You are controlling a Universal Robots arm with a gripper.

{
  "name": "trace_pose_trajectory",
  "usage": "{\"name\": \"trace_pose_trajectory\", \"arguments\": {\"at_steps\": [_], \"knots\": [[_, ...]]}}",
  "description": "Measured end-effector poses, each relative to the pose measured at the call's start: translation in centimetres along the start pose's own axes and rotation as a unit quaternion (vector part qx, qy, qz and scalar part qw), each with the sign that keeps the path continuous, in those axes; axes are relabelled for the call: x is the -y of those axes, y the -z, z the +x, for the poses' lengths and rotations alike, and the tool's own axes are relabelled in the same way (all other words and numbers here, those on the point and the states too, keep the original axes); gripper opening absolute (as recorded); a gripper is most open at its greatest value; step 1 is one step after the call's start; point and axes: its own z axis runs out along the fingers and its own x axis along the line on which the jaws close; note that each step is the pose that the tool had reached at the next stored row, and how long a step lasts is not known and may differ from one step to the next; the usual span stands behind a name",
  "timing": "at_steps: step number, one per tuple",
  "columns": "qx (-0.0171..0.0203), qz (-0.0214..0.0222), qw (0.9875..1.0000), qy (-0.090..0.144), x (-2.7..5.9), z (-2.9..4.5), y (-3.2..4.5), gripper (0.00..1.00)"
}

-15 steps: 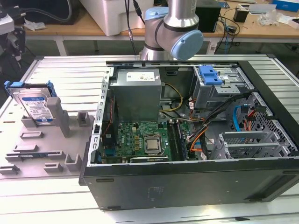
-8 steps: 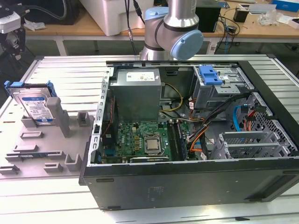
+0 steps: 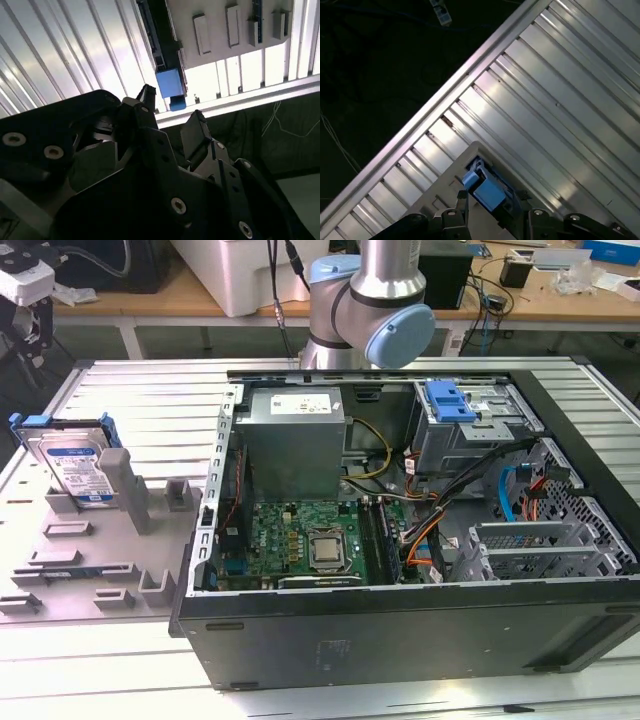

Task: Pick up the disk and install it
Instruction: 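Pick up the disk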

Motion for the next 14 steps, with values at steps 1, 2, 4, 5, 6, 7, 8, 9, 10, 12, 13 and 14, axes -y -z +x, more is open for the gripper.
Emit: {"name": "trace_pose_trajectory", "arguments": {"at_steps": [1, 2, 4, 5, 6, 7, 8, 9, 10, 12, 13, 14], "knots": [[-0.0005, 0.0004, 0.9999, 0.010, 0.00, 0.00, 0.00, 0.48], [-0.0009, 0.0008, 0.9998, 0.019, 0.00, 0.00, 0.00, 0.48], [-0.0018, 0.0015, 0.9992, 0.040, 0.00, 0.00, 0.00, 0.48], [-0.0027, 0.0022, 0.9983, 0.058, 0.00, 0.00, 0.00, 0.48], [-0.0031, 0.0026, 0.9977, 0.068, 0.00, 0.00, 0.00, 0.48], [-0.0036, 0.0030, 0.9970, 0.077, 0.00, 0.00, 0.00, 0.48], [-0.0044, 0.0037, 0.9955, 0.095, 0.00, 0.00, 0.00, 0.48], [-0.0051, 0.0043, 0.9939, 0.110, 0.01, -0.01, -0.01, 0.48], [-0.0054, 0.0045, 0.9931, 0.117, 0.02, -0.02, 0.00, 0.48], [-0.0056, 0.0046, 0.9928, 0.119, 0.02, -0.02, 0.00, 0.48], [-0.0056, 0.0046, 0.9928, 0.120, 0.02, -0.02, 0.00, 0.48], [-0.0056, 0.0046, 0.9928, 0.120, 0.02, -0.02, 0.00, 0.48]]}}
